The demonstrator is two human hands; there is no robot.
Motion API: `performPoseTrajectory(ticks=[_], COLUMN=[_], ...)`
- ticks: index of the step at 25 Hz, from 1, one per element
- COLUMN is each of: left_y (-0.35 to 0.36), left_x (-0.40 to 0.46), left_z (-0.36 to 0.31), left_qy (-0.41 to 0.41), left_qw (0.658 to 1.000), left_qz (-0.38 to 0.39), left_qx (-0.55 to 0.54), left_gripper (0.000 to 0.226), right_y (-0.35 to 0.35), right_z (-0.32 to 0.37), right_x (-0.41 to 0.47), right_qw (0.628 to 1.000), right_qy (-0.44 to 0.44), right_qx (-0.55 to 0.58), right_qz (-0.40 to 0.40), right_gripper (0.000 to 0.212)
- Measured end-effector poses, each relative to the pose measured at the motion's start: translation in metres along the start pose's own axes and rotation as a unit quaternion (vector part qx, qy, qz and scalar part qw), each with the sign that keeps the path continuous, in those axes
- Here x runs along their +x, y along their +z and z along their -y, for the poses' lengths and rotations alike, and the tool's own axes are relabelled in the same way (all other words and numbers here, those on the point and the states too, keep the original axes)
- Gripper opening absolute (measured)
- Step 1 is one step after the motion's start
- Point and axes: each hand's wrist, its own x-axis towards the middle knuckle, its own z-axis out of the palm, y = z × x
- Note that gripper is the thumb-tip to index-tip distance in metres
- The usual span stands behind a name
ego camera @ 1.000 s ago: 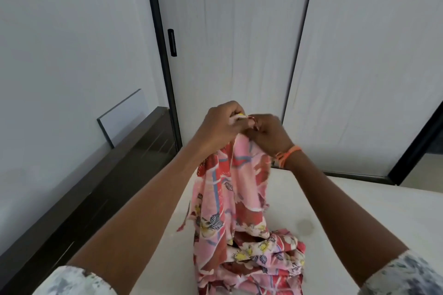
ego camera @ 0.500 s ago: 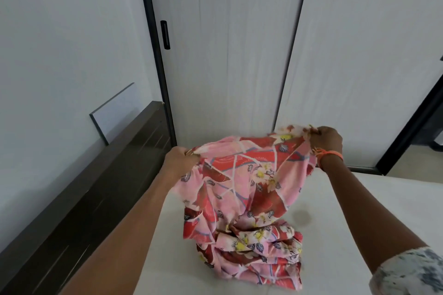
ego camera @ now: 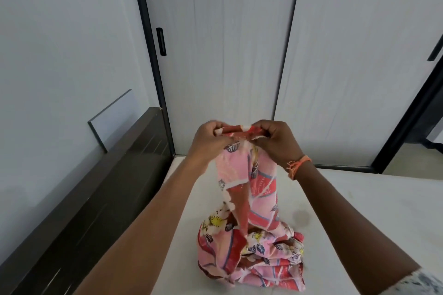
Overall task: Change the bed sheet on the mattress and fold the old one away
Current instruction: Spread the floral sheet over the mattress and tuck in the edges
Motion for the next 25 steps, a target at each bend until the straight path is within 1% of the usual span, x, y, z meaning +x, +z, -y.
performPoseTrajectory(ticks=[2, 3, 5, 6, 8, 9, 11, 12, 13, 15, 17, 18, 20, 21, 22, 23, 24, 25], left_y=[0.004, 0.007, 0.016, 0.021, 0.031, 0.035, 0.039, 0.039, 0.039, 0.036, 0.033, 0.03, 0.026, 0.024, 0.022, 0.02, 0.018, 0.015], left_x=[-0.007, -0.011, -0.016, -0.016, -0.014, -0.012, -0.011, -0.011, -0.01, -0.011, -0.012, -0.012, -0.01, -0.007, -0.004, 0.0, 0.004, 0.005], left_z=[0.018, 0.024, 0.027, 0.023, 0.014, 0.009, -0.001, -0.004, -0.007, -0.011, -0.013, -0.014, -0.012, -0.008, -0.003, 0.004, 0.013, 0.021], left_qy=[-0.057, -0.078, -0.085, -0.075, -0.04, -0.02, 0.013, 0.023, 0.029, 0.033, 0.042, 0.048, 0.047, 0.043, 0.039, 0.03, 0.016, 0.0], left_qw=[0.998, 0.994, 0.982, 0.974, 0.963, 0.964, 0.969, 0.971, 0.973, 0.979, 0.989, 0.994, 0.995, 0.995, 0.993, 0.989, 0.983, 0.979], left_qz=[0.007, 0.017, 0.018, 0.013, -0.005, -0.016, -0.019, -0.016, -0.016, -0.021, 0.005, 0.032, 0.084, 0.082, 0.056, 0.014, -0.03, -0.064], left_qx=[-0.031, -0.074, -0.17, -0.212, -0.265, -0.263, -0.246, -0.238, -0.229, -0.202, -0.141, -0.097, -0.01, 0.039, 0.094, 0.147, 0.182, 0.195], left_gripper=[0.013, 0.01, 0.008, 0.008, 0.01, 0.01, 0.013, 0.016, 0.016, 0.013, 0.019, 0.021, 0.021, 0.018, 0.017, 0.017, 0.016, 0.015], right_y=[-0.008, -0.011, -0.016, -0.017, -0.016, -0.014, -0.011, -0.011, -0.013, -0.02, -0.028, -0.032, -0.038, -0.043, -0.05, -0.058, -0.067, -0.076], right_z=[-0.002, -0.004, -0.013, -0.015, -0.013, -0.009, 0.001, 0.006, 0.01, 0.011, 0.005, 0.001, -0.004, -0.005, -0.005, -0.006, -0.009, -0.012], right_x=[0.001, 0.001, 0.002, 0.0, -0.003, -0.005, -0.006, -0.006, -0.005, 0.0, 0.005, 0.008, 0.013, 0.016, 0.019, 0.023, 0.026, 0.028], right_qw=[0.993, 0.986, 0.982, 0.981, 0.983, 0.986, 0.988, 0.983, 0.976, 0.967, 0.965, 0.964, 0.96, 0.954, 0.945, 0.935, 0.924, 0.913], right_qy=[0.081, 0.121, 0.162, 0.17, 0.161, 0.139, 0.092, 0.084, 0.088, 0.115, 0.156, 0.169, 0.167, 0.167, 0.172, 0.18, 0.19, 0.202], right_qx=[0.075, 0.096, 0.092, 0.088, 0.092, 0.091, 0.118, 0.159, 0.197, 0.223, 0.194, 0.188, 0.211, 0.234, 0.253, 0.265, 0.269, 0.273], right_qz=[-0.047, -0.057, -0.038, -0.021, 0.003, 0.012, 0.031, 0.029, 0.017, -0.04, -0.083, -0.086, -0.075, -0.087, -0.116, -0.154, -0.191, -0.224], right_gripper=[0.022, 0.021, 0.009, 0.004, 0.008, 0.012, 0.015, 0.012, 0.009, 0.022, 0.032, 0.035, 0.04, 0.039, 0.036, 0.035, 0.034, 0.034])
